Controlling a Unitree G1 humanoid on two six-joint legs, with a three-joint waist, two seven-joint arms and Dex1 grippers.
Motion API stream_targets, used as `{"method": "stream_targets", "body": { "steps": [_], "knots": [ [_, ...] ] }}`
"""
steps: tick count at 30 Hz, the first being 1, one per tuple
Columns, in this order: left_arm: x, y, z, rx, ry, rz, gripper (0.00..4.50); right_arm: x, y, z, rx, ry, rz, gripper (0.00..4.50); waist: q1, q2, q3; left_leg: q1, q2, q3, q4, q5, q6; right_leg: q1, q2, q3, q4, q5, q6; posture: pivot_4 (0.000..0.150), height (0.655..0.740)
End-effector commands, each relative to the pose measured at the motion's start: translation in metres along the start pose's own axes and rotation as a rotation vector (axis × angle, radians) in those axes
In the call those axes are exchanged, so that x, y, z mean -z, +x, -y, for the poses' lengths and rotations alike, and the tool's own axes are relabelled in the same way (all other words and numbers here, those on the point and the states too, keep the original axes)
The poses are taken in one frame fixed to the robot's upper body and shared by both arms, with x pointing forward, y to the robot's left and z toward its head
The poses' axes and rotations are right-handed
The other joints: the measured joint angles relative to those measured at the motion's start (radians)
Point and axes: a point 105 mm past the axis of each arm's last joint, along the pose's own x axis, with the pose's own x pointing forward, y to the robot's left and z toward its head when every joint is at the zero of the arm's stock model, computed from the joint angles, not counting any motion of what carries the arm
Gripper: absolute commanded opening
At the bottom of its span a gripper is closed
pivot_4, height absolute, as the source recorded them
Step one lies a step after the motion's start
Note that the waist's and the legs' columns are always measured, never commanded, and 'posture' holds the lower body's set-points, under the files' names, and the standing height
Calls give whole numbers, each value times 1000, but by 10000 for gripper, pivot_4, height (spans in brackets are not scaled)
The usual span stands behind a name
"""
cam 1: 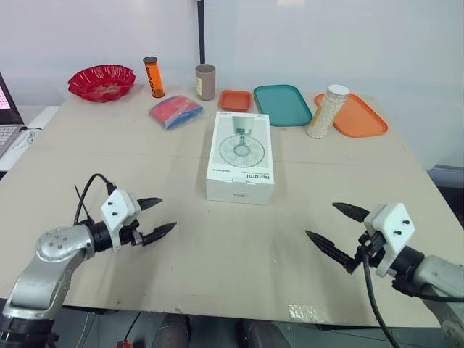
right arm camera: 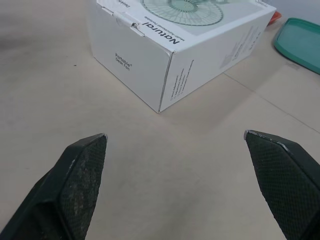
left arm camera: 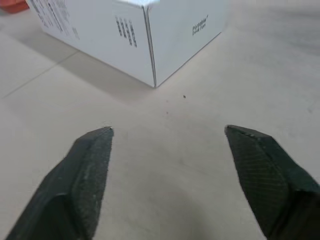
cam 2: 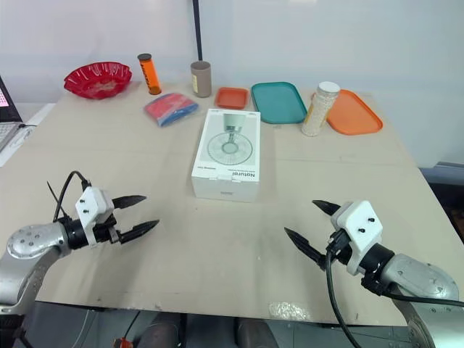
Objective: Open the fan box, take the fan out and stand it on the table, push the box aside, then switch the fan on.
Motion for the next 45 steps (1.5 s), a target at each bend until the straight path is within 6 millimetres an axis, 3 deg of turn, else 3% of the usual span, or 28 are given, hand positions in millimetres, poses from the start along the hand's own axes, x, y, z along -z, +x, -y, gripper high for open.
{"method": "stream_targets", "body": {
  "steps": [1, 6, 8, 9, 10, 15, 20, 27, 30, 35, 42, 45],
  "knots": [
    [-46, 5, -19, -23, -110, 110, 25502, -11, 3, 4, -3, -26, 29, 45000, 0, 0, 0, 0, 0, 0, 0, 0, 0, 0, 0, 0, 0, 0, 0, 1500, 7400],
    [-68, 23, -11, 40, -171, 83, 11259, -11, 7, -3, -36, -23, 35, 45000, 0, 0, 0, 0, 0, 0, 0, 0, 0, 0, 0, 0, 0, 0, 0, 1500, 7400],
    [-76, 30, -9, 55, -220, 72, 8486, -12, 9, -4, -42, -24, 37, 45000, 0, 0, 0, 0, 0, 0, 0, 0, 0, 0, 0, 0, 0, 0, 0, 1500, 7400],
    [-78, 32, -9, 60, -249, 64, 2846, -12, 10, -4, -41, -24, 39, 45000, 0, 0, 0, 0, 0, -1, 0, 0, 0, 0, 0, -1, 0, 0, 0, 1500, 7400],
    [-82, 34, -10, 62, -244, 70, 532, -13, 11, -3, -39, -24, 41, 45000, 1, 0, 0, 0, -1, -1, 1, 0, 0, 0, 0, -1, 0, 0, 1, 1500, 7400],
    [-86, 62, -25, -42, -231, 51, 180, -15, 16, -4, -49, -27, 54, 45000, 0, 0, 0, 0, -1, -1, 1, 0, 0, 1, 0, 0, 0, 0, 1, 1500, 7400],
    [-92, 99, -24, -62, -219, 74, 180, -19, 21, -3, -51, -32, 69, 45000, 2, 0, 0, 0, -1, -2, 2, 0, 0, 2, 0, 0, 0, 0, 1, 1500, 7400],
    [-99, 133, -25, -59, -206, 95, 180, -28, 28, -8, -65, -52, 74, 45000, 10, 0, 0, -1, -2, -2, 3, 0, 0, 2, 0, 1, 0, 0, 1, 1500, 7400],
    [-92, 141, -28, -66, -181, 55, 180, -31, 32, -12, -80, -70, 67, 45000, 11, 0, 0, -1, -2, -2, 3, 0, 0, 2, 0, 1, 0, 0, 1, 1500, 7400],
    [-71, 151, -23, -62, -118, -36, 180, -52, 62, -17, -81, -149, 78, 45000, 8, 1, -1, 0, -2, -2, 3, 0, -1, 2, 1, 1, 1, 0, 1, 1500, 7400],
    [-72, 154, -19, -56, -120, -28, 180, -65, 92, -5, -59, -163, 57, 45000, 12, 1, -1, -1, -3, -3, 4, 0, -1, 3, 0, 1, 1, 0, 1, 1500, 7400],
    [-71, 155, -19, -56, -100, -36, 180, -68, 110, -9, -90, -173, 38, 45000, 11, 1, -1, -1, -3, -3, 4, 0, 0, 3, 0, 1, 0, -1, 1, 1500, 7400]
  ]
}}
